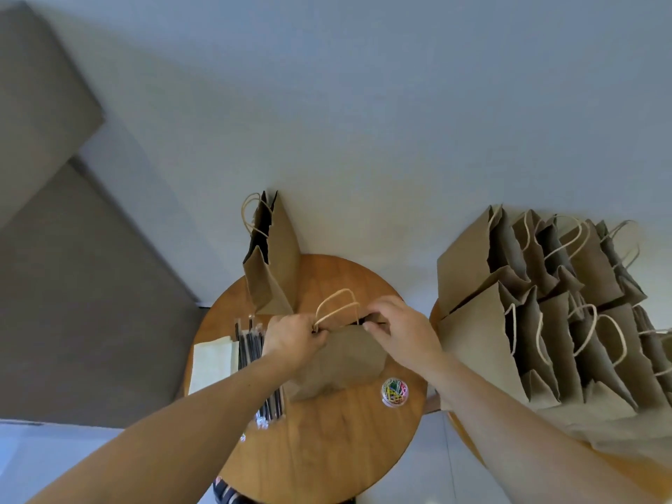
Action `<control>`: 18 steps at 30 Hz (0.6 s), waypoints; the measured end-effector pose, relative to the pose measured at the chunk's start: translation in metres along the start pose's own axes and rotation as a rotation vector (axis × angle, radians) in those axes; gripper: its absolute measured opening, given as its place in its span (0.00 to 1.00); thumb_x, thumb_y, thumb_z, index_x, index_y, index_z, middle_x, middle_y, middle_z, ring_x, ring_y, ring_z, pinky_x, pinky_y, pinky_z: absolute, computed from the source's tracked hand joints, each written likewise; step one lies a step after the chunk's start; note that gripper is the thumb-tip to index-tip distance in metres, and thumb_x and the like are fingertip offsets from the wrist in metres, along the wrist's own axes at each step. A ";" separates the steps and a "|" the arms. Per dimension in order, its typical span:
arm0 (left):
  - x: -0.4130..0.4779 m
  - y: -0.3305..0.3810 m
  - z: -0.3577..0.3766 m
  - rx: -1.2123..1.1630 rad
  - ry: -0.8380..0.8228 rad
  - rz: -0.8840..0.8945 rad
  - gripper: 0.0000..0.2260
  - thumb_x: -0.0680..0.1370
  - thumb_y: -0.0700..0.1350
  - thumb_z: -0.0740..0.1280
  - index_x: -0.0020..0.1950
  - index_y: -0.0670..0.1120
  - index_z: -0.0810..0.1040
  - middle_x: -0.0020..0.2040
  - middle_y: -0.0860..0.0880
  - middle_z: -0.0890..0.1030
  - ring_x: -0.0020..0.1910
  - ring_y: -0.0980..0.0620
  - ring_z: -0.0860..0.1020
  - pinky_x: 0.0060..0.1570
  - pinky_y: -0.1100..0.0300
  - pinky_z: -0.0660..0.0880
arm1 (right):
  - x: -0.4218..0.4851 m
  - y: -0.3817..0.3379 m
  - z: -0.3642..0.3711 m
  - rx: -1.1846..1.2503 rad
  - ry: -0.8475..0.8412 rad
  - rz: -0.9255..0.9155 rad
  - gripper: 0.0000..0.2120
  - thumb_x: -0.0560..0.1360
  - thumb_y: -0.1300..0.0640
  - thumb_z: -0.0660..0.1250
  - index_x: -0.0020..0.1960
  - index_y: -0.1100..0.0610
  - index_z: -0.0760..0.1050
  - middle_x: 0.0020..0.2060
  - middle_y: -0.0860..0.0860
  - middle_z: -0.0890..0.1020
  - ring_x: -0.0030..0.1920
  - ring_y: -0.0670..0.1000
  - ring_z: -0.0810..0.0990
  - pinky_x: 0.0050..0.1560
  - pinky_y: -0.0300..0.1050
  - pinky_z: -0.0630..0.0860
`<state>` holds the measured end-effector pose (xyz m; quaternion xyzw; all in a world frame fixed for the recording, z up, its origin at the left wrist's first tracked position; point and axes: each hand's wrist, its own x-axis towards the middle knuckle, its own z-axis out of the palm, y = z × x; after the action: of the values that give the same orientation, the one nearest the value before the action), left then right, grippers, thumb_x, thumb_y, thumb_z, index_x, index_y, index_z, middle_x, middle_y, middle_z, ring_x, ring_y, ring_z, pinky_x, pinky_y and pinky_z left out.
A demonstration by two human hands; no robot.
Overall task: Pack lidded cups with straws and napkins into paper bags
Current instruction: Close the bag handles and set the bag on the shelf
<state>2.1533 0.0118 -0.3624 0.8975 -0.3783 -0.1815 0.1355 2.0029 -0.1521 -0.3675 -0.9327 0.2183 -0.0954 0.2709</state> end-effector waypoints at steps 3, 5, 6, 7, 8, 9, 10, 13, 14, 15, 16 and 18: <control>0.002 -0.005 0.001 -0.037 0.005 -0.004 0.19 0.77 0.52 0.65 0.28 0.58 0.65 0.27 0.59 0.70 0.33 0.54 0.73 0.42 0.57 0.66 | -0.019 0.022 0.007 0.190 0.333 0.185 0.04 0.79 0.54 0.66 0.52 0.48 0.78 0.49 0.40 0.78 0.42 0.41 0.78 0.45 0.38 0.74; 0.003 -0.009 0.003 -0.065 0.034 -0.011 0.19 0.77 0.52 0.66 0.27 0.57 0.66 0.25 0.59 0.69 0.32 0.54 0.73 0.41 0.57 0.64 | -0.034 0.044 0.021 0.220 0.326 0.405 0.06 0.78 0.56 0.65 0.47 0.45 0.76 0.44 0.41 0.80 0.43 0.43 0.79 0.45 0.42 0.75; 0.002 -0.010 0.004 -0.079 0.056 -0.010 0.19 0.76 0.51 0.67 0.27 0.56 0.67 0.25 0.59 0.69 0.31 0.54 0.73 0.41 0.57 0.63 | -0.042 0.056 0.031 0.176 0.211 0.487 0.07 0.78 0.57 0.65 0.46 0.45 0.76 0.43 0.41 0.81 0.44 0.45 0.79 0.45 0.43 0.76; 0.001 -0.011 0.006 -0.090 0.075 -0.001 0.17 0.76 0.50 0.68 0.27 0.54 0.70 0.25 0.59 0.71 0.32 0.53 0.75 0.40 0.58 0.63 | -0.050 0.067 0.043 0.119 0.047 0.538 0.07 0.78 0.57 0.65 0.45 0.45 0.76 0.44 0.43 0.82 0.45 0.46 0.80 0.46 0.44 0.76; 0.000 -0.012 0.007 -0.096 0.087 0.016 0.14 0.76 0.50 0.68 0.29 0.54 0.74 0.27 0.57 0.75 0.33 0.51 0.77 0.41 0.58 0.64 | -0.057 0.076 0.055 0.063 -0.121 0.568 0.07 0.78 0.57 0.64 0.45 0.46 0.77 0.45 0.44 0.83 0.46 0.47 0.80 0.46 0.44 0.77; -0.001 -0.012 0.008 -0.099 0.097 0.038 0.11 0.75 0.49 0.69 0.33 0.53 0.79 0.30 0.55 0.79 0.35 0.51 0.78 0.42 0.59 0.65 | -0.061 0.083 0.067 -0.002 -0.254 0.589 0.08 0.78 0.57 0.63 0.45 0.48 0.79 0.46 0.45 0.83 0.46 0.47 0.80 0.45 0.45 0.78; -0.001 -0.012 0.009 -0.105 0.111 0.058 0.08 0.75 0.49 0.69 0.36 0.51 0.82 0.33 0.54 0.82 0.36 0.51 0.79 0.44 0.59 0.66 | -0.064 0.088 0.078 -0.068 -0.343 0.606 0.09 0.78 0.57 0.62 0.44 0.52 0.80 0.44 0.47 0.83 0.45 0.49 0.80 0.44 0.47 0.79; -0.003 -0.013 0.013 -0.125 0.116 0.073 0.07 0.75 0.49 0.69 0.39 0.51 0.84 0.35 0.55 0.82 0.38 0.53 0.79 0.48 0.58 0.69 | -0.066 0.094 0.101 -0.151 -0.480 0.660 0.13 0.75 0.58 0.61 0.33 0.56 0.74 0.32 0.54 0.77 0.34 0.53 0.77 0.33 0.50 0.71; -0.003 -0.014 0.014 -0.116 0.109 0.073 0.08 0.75 0.49 0.68 0.37 0.52 0.83 0.32 0.57 0.79 0.36 0.54 0.77 0.48 0.58 0.69 | -0.065 0.094 0.106 -0.153 -0.498 0.683 0.14 0.75 0.57 0.62 0.31 0.54 0.73 0.30 0.53 0.76 0.33 0.52 0.76 0.33 0.47 0.69; -0.004 -0.014 0.015 -0.104 0.106 0.077 0.09 0.75 0.49 0.68 0.35 0.53 0.80 0.29 0.59 0.75 0.35 0.54 0.75 0.48 0.58 0.69 | -0.064 0.093 0.111 -0.154 -0.504 0.706 0.14 0.75 0.56 0.63 0.30 0.53 0.74 0.29 0.51 0.76 0.32 0.50 0.76 0.33 0.46 0.68; -0.005 -0.014 0.015 -0.094 0.107 0.081 0.11 0.75 0.48 0.69 0.32 0.55 0.76 0.27 0.61 0.71 0.33 0.55 0.73 0.47 0.59 0.68 | -0.062 0.092 0.114 -0.158 -0.503 0.728 0.13 0.75 0.56 0.63 0.31 0.53 0.74 0.29 0.49 0.76 0.32 0.49 0.76 0.32 0.44 0.67; -0.005 -0.014 0.015 -0.085 0.117 0.083 0.18 0.75 0.48 0.69 0.28 0.58 0.67 0.25 0.62 0.66 0.32 0.56 0.72 0.46 0.59 0.67 | -0.059 0.093 0.120 -0.193 -0.504 0.761 0.10 0.75 0.57 0.62 0.37 0.54 0.77 0.32 0.48 0.77 0.33 0.48 0.76 0.32 0.41 0.65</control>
<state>2.1528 0.0231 -0.3805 0.8836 -0.3986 -0.1390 0.2025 1.9532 -0.1394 -0.5220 -0.8012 0.4803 0.2612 0.2433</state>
